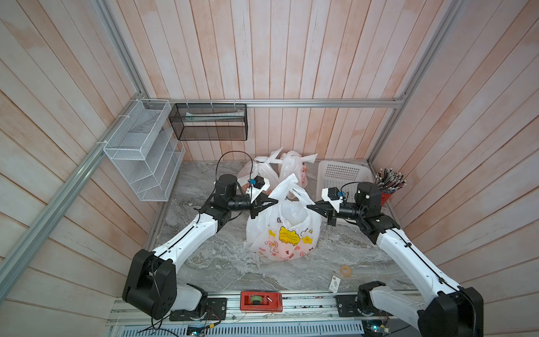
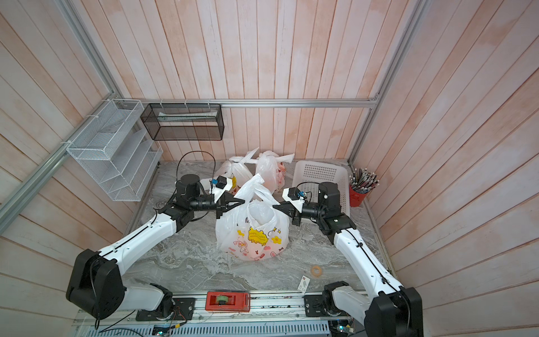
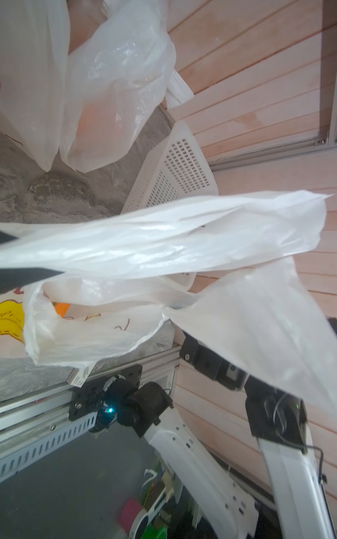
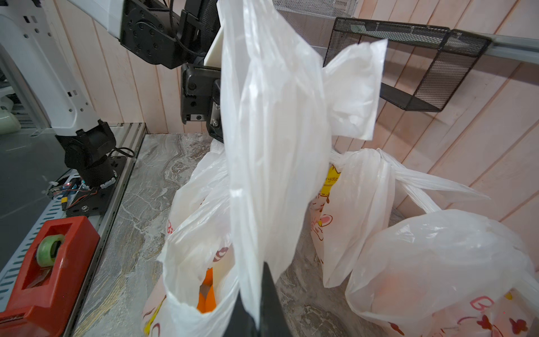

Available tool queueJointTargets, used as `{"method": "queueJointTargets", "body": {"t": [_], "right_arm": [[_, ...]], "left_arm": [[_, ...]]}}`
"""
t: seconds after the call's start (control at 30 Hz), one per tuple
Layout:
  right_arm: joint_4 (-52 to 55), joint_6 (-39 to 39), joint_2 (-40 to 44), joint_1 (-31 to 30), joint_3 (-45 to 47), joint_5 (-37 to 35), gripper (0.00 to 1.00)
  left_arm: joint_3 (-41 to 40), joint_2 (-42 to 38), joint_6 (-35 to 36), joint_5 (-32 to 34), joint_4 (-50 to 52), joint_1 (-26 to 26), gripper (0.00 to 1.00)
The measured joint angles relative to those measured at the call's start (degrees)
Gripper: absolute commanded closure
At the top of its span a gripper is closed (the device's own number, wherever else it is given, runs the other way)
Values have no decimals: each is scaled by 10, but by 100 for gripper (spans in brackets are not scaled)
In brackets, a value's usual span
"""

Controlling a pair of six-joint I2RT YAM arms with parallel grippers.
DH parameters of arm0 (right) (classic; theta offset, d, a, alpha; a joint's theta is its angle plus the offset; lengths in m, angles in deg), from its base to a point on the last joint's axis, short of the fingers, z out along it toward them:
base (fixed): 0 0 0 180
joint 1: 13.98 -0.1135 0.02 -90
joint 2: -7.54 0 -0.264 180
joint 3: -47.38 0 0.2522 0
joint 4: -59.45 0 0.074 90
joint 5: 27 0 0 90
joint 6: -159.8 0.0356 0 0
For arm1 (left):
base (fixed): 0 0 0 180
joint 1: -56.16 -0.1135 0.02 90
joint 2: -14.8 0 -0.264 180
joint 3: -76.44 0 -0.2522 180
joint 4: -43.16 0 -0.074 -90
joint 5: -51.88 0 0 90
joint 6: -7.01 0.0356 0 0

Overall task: Place the oranges into plastic bags & tie knots
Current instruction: Tie the plastic bag at the center of the board.

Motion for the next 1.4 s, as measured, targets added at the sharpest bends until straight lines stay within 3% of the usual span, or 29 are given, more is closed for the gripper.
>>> {"method": "queueJointTargets", "body": {"t": [0.1,0.2,0.33,0.4,0.63,0.77,0.87,1.03,1.13,1.3,1.33,1.4], "right_arm": [[2,-21,-24,-16,-5,15,100],[9,-43,-50,-35,-19,23,100],[19,-66,-78,-52,-39,25,100],[24,-76,-85,-57,-45,26,100],[49,-106,-108,-68,-66,28,100],[62,-119,-118,-71,-77,30,100],[71,-127,-126,-71,-82,29,100],[82,-134,-129,-71,-83,13,100],[89,-137,-129,-71,-84,-3,100],[97,-138,-122,-69,-84,-23,100],[99,-138,-117,-66,-84,-25,92],[103,-136,-106,-57,-84,-24,65]], "left_arm": [[0,0,9,-37,6,1,94],[0,0,12,-61,10,1,80],[3,5,14,-81,19,4,53],[7,10,16,-85,22,9,46],[23,28,20,-87,28,28,41],[35,37,19,-87,28,33,44],[43,42,16,-87,26,35,52],[43,43,9,-83,14,36,86],[43,43,4,-76,10,37,100],[43,43,1,-59,9,37,100],[43,43,1,-55,8,37,100],[42,42,1,-50,4,37,100]]}}
